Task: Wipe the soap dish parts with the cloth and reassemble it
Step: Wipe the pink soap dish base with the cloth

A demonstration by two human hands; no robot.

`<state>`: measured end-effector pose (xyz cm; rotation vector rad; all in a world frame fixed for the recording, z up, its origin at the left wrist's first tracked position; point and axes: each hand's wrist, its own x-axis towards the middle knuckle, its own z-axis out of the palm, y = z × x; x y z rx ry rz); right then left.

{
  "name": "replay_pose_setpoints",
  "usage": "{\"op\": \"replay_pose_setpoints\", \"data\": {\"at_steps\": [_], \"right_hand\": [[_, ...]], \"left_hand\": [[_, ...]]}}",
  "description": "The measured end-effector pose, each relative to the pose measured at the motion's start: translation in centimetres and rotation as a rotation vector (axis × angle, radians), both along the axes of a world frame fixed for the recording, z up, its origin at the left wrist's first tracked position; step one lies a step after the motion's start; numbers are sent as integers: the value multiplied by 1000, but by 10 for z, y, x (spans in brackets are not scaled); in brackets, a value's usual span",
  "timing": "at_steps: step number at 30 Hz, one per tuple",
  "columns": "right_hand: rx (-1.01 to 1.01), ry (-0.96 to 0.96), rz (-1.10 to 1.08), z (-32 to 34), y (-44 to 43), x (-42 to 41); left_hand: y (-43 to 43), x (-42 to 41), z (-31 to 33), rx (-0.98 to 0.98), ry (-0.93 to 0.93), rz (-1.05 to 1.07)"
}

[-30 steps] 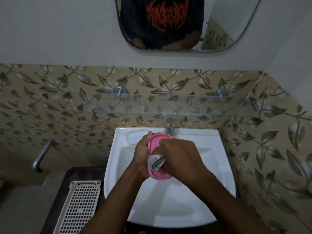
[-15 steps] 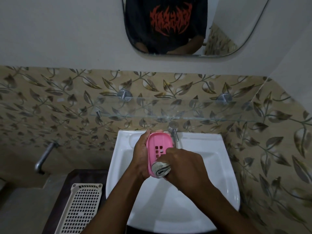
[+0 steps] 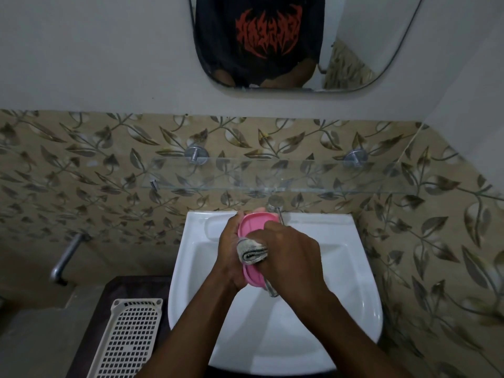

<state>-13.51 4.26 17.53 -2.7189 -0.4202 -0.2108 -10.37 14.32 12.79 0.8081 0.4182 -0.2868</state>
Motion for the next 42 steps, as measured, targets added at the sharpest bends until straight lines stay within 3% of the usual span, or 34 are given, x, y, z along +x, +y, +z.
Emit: {"op": "replay_pose_setpoints", "data": {"at_steps": [3, 7, 11, 17, 21, 24, 29, 33, 37, 42], "right_hand": [[-131, 119, 157, 3, -9, -8], [-182, 196, -17, 11, -23, -7], [-88, 167, -241, 4, -25, -8], [140, 271, -285, -15, -21, -24], [20, 115, -396, -22, -29, -16], [-46, -20, -357, -30, -25, -21], [-58, -41, -304, -32, -29, -23], [-45, -153, -328, -33, -23, -8], [-33, -352, -286, -35, -23, -3], [-87, -361, -275, -45, -28, -13]], "left_hand": [[9, 7, -1, -18, -10, 61], [9, 9, 1, 77, -50, 64], [1, 7, 10, 204, -177, 127], [-5, -1, -3, 220, -170, 234], [-9, 0, -1, 204, -187, 249], [-12, 1, -9, 204, -129, 224], [-10, 3, -23, 95, -34, 175], [-17, 1, -9, 164, -72, 255], [-22, 1, -13, 179, -92, 182], [-19, -1, -3, 222, -208, 260]]}}
